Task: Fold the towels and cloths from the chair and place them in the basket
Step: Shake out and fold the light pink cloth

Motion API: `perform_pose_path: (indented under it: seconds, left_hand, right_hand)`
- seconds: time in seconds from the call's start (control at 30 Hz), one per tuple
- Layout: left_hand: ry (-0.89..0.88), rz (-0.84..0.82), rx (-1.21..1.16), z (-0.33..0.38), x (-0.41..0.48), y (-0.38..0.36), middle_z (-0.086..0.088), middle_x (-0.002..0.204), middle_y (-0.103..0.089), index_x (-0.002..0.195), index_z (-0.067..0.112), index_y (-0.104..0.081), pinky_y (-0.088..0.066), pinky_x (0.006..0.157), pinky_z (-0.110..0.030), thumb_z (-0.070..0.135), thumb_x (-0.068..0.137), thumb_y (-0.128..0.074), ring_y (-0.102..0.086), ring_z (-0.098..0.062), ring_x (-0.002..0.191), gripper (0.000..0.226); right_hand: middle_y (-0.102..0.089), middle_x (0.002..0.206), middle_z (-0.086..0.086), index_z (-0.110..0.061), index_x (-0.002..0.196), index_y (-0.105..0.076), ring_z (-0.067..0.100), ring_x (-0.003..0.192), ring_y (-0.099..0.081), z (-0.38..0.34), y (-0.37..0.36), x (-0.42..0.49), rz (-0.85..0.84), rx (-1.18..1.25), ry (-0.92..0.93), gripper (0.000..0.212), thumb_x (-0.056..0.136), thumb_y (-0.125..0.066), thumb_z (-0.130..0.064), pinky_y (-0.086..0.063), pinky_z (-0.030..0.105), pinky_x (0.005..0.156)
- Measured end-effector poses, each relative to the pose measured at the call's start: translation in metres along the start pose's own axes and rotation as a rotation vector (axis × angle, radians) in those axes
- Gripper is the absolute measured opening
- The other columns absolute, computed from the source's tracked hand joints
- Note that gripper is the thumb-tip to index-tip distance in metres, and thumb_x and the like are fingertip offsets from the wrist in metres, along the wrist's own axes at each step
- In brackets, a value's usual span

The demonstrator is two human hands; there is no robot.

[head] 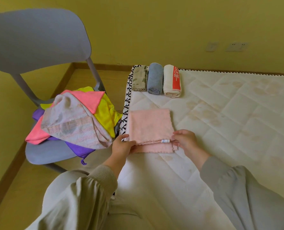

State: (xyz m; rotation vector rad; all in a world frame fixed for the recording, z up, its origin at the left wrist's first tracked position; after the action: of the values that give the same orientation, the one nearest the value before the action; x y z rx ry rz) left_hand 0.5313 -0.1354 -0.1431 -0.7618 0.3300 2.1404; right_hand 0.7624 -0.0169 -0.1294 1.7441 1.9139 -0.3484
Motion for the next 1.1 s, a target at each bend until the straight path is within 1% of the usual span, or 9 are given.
perform_pose_path:
  seconds: [0.2,0.37,0.47,0.6,0.67,0.77,0.87,0.93,1.1]
  left_hand:
    - [-0.111,-0.067,0.061,-0.001,-0.01,0.002,-0.008,0.066,-0.055,0.118,0.01,-0.053,-0.054,0.074,-0.038,-0.007,0.084,-0.063,-0.06,-0.024,0.064,0.039]
    - [-0.156,0.022,0.305,-0.014,-0.007,0.012,-0.008,0.066,-0.063,0.123,0.007,-0.054,-0.052,0.06,-0.029,0.0,0.081,-0.068,-0.06,-0.021,0.06,0.045]
    - [-0.25,0.031,0.422,-0.01,-0.006,0.01,-0.01,0.076,-0.065,0.126,0.011,-0.053,-0.054,0.067,-0.032,0.005,0.082,-0.068,-0.061,-0.019,0.064,0.047]
    - [-0.425,0.055,0.623,-0.007,-0.016,0.011,0.005,0.083,-0.058,0.129,0.02,-0.052,-0.043,0.064,-0.015,0.018,0.085,-0.068,-0.055,-0.005,0.073,0.047]
    - [-0.472,0.072,0.647,-0.008,-0.019,0.013,0.006,0.091,-0.057,0.133,0.022,-0.049,-0.042,0.064,-0.015,0.023,0.085,-0.07,-0.055,-0.006,0.075,0.053]
    - [-0.727,0.128,0.886,0.003,-0.022,0.01,-0.003,0.112,-0.054,0.129,0.017,-0.055,-0.047,0.075,-0.029,0.025,0.079,-0.075,-0.055,-0.019,0.096,0.055]
    - [-0.99,0.151,1.076,0.005,-0.023,-0.001,-0.014,0.113,-0.059,0.109,0.009,-0.066,-0.05,0.081,-0.044,0.015,0.066,-0.083,-0.056,-0.036,0.101,0.046]
    - [-1.076,0.107,1.133,0.002,-0.026,-0.009,-0.012,0.115,-0.06,0.104,0.009,-0.065,-0.049,0.085,-0.046,0.012,0.065,-0.082,-0.054,-0.035,0.106,0.043]
    - [-1.155,0.069,1.121,-0.003,-0.028,-0.015,-0.006,0.111,-0.061,0.102,0.014,-0.064,-0.047,0.087,-0.041,0.018,0.077,-0.07,-0.048,-0.026,0.107,0.025]
  right_hand:
    - [-0.056,0.067,0.005,-0.01,0.078,-0.059,0.015,0.057,-0.05,-0.006,0.009,-0.019,0.123,-0.14,0.264,0.022,0.077,-0.053,0.011,-0.037,0.012,0.046]
    - [-0.056,0.069,0.002,-0.015,0.079,-0.057,0.017,0.064,-0.053,0.021,-0.001,-0.013,0.007,-0.409,0.248,0.018,0.083,-0.059,0.003,-0.038,0.015,0.05]
    - [-0.056,0.071,0.002,-0.014,0.082,-0.058,0.014,0.062,-0.052,0.023,-0.001,-0.008,0.004,-0.414,0.242,0.015,0.084,-0.06,0.0,-0.036,0.01,0.046]
    - [-0.058,0.073,-0.001,-0.011,0.088,-0.059,0.013,0.065,-0.054,0.022,-0.001,-0.015,-0.025,-0.357,0.293,0.008,0.087,-0.059,-0.003,-0.04,0.014,0.056]
    - [-0.059,0.075,0.0,-0.011,0.088,-0.057,0.014,0.067,-0.055,0.021,0.008,-0.02,0.054,-0.308,0.301,0.004,0.09,-0.057,-0.007,-0.042,0.015,0.058]
    - [-0.059,0.067,0.012,-0.004,0.076,-0.056,0.023,0.055,-0.051,0.031,0.022,-0.019,0.149,-0.255,0.112,0.023,0.092,-0.052,-0.02,-0.04,0.027,0.052]
    - [-0.064,0.065,0.017,0.002,0.08,-0.061,0.024,0.047,-0.054,0.045,0.012,-0.025,-0.007,-0.213,-0.189,0.043,0.093,-0.052,-0.038,-0.043,0.025,0.044]
    - [-0.067,0.071,0.018,0.002,0.086,-0.063,0.023,0.051,-0.058,0.044,0.005,-0.028,-0.069,-0.195,-0.258,0.043,0.091,-0.057,-0.041,-0.047,0.025,0.046]
    - [-0.066,0.071,0.014,-0.002,0.087,-0.063,0.02,0.054,-0.059,0.035,-0.003,-0.026,-0.111,-0.115,-0.242,0.025,0.088,-0.065,-0.026,-0.049,0.023,0.047]
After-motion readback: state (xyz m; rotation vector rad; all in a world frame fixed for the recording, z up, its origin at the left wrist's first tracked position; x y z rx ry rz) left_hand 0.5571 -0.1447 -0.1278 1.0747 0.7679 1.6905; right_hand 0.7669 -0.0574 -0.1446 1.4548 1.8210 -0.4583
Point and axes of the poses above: each hand's wrist, its own x-axis towards the middle knuckle, its own y-axis out of the back of the hand, z = x × y, the point moved 7 cm from there along x, towards the middle knuckle
